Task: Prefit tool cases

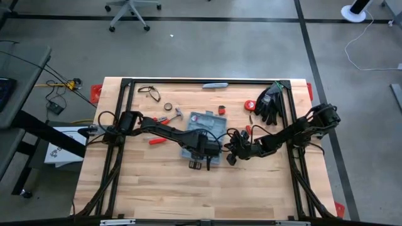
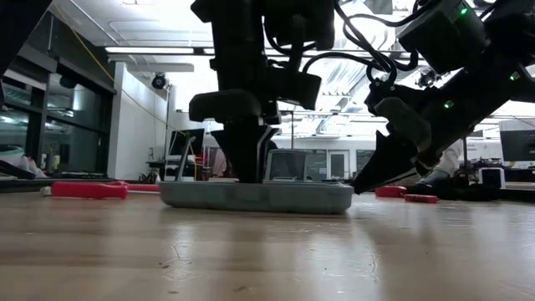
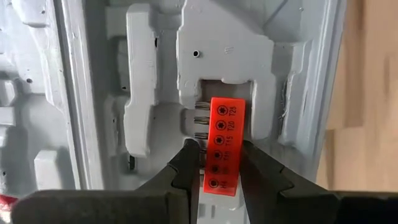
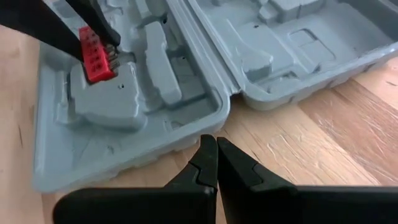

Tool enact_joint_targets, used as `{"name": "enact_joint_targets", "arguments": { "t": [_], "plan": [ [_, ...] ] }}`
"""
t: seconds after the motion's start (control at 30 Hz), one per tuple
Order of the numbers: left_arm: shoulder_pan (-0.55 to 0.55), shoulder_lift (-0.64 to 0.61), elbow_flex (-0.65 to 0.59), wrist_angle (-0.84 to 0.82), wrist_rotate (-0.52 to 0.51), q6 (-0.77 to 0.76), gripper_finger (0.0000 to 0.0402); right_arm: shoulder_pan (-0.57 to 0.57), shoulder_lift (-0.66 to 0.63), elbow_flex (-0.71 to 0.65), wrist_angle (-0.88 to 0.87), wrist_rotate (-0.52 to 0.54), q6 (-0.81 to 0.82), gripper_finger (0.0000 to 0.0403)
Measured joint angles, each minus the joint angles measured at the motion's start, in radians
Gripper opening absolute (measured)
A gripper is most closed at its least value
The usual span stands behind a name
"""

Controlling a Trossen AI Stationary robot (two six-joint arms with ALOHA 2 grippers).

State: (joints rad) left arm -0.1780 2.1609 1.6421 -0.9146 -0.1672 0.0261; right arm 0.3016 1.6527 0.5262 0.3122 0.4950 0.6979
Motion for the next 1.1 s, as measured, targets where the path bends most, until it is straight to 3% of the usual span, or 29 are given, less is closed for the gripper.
{"name": "enact_joint_targets", "arguments": {
  "t": [1.1],
  "plan": [
    [0.014,0.037,0.056,-0.023,0.039,-0.052,0.0074,0.016,0.000,0.000,0.007,-0.008,0.011,0.0000]
  ]
}}
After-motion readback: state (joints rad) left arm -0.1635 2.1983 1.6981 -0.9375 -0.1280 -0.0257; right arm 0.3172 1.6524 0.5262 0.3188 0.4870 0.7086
